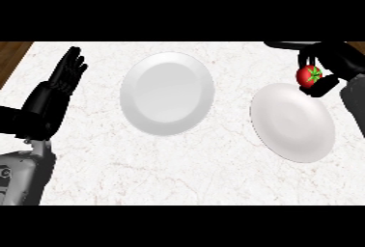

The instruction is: Pick the tomato from the plate and place it in the plate

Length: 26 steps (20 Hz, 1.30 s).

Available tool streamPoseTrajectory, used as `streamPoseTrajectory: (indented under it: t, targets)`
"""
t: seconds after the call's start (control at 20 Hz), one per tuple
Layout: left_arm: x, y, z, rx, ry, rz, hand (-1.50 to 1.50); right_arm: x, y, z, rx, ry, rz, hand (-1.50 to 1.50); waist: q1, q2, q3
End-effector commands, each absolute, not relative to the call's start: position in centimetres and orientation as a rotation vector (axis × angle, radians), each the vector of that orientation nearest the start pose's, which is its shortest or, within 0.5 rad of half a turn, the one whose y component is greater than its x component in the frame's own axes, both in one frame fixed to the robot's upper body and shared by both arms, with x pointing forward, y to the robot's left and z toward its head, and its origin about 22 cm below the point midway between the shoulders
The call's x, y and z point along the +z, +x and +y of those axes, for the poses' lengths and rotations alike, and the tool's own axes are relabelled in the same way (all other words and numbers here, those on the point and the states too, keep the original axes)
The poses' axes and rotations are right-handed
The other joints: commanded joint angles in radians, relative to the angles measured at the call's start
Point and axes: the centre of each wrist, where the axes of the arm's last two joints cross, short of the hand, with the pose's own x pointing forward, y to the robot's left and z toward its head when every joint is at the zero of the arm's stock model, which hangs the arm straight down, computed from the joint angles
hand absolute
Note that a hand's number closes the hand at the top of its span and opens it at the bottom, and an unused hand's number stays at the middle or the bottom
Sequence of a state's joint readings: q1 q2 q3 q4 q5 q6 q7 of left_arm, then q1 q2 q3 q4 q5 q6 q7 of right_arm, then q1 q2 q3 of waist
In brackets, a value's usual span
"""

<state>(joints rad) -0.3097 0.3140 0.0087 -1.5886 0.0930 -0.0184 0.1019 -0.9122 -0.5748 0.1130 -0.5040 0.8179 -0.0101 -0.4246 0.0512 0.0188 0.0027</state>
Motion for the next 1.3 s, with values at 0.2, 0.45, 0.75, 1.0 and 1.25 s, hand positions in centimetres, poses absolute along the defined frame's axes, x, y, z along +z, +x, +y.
streamPoseTrajectory:
  t: [0.2,0.45,0.75,1.0,1.25]
  targets:
    - [9.2,30.1,26.9,-0.261,0.128,-1.753,0.00,13.8,44.7,-29.7,1.200,-0.504,-1.861,1.50,-0.033,-0.014,-0.002]
    - [9.4,30.2,26.7,-0.234,0.147,-1.746,0.00,16.0,45.8,-25.1,1.203,-0.297,-1.917,1.50,-0.039,-0.018,-0.003]
    - [10.0,29.5,28.0,-0.243,0.132,-1.734,0.00,17.6,45.4,-19.8,1.242,-0.231,-1.947,1.50,-0.047,-0.022,-0.003]
    - [9.3,31.3,28.6,-0.234,0.134,-1.746,0.00,17.8,45.3,-13.3,1.217,-0.146,-1.933,1.50,-0.045,-0.016,-0.003]
    - [10.3,30.3,28.6,-0.242,0.115,-1.760,0.00,16.0,44.2,-7.3,1.239,-0.114,-1.864,1.50,-0.031,-0.015,-0.003]
